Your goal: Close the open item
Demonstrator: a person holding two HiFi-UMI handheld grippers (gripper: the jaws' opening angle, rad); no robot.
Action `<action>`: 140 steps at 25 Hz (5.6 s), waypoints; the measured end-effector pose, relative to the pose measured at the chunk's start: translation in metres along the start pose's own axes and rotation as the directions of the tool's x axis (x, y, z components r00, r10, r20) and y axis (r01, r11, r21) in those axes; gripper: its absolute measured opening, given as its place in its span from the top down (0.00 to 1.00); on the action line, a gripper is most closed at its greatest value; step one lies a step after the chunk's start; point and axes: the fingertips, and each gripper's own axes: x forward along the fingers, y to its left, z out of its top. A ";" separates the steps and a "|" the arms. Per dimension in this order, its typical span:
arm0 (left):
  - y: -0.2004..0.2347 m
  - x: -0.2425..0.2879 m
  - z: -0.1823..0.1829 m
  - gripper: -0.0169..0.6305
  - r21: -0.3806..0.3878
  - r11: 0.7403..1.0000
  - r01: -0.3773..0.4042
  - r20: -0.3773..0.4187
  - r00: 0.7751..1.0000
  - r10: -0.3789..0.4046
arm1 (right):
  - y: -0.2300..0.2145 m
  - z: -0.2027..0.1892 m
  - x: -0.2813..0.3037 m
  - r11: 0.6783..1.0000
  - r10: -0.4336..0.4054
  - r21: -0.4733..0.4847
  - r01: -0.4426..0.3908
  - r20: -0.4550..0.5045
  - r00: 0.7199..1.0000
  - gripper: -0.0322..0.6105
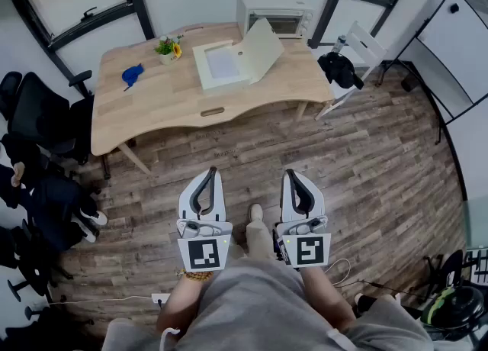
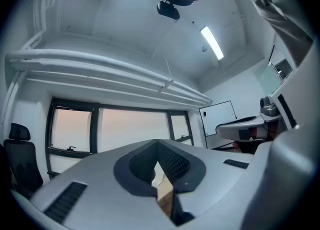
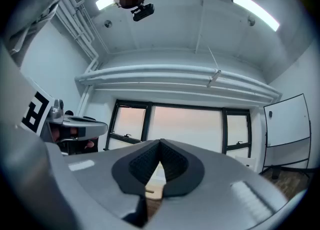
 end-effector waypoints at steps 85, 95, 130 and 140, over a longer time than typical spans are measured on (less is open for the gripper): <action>0.149 0.421 -0.104 0.96 -0.034 0.995 -0.096 -0.158 0.983 0.089 | -0.207 -0.134 0.414 0.994 0.030 0.104 -0.012 -0.169 0.985 0.93; 0.200 0.464 -0.117 0.96 -0.039 0.996 -0.076 -0.159 0.985 0.069 | -0.218 -0.143 0.469 0.994 -0.046 0.094 0.064 -0.183 0.982 0.93; 0.244 0.513 -0.210 0.96 -0.063 0.998 0.014 -0.245 0.969 -0.029 | -0.252 -0.204 0.522 0.988 -0.149 -0.027 0.149 -0.336 0.930 0.93; 0.247 0.496 -0.263 0.96 -0.026 1.000 -0.007 -0.339 0.941 -0.003 | -0.272 -0.236 0.505 0.986 -0.163 -0.040 0.160 -0.397 0.903 0.93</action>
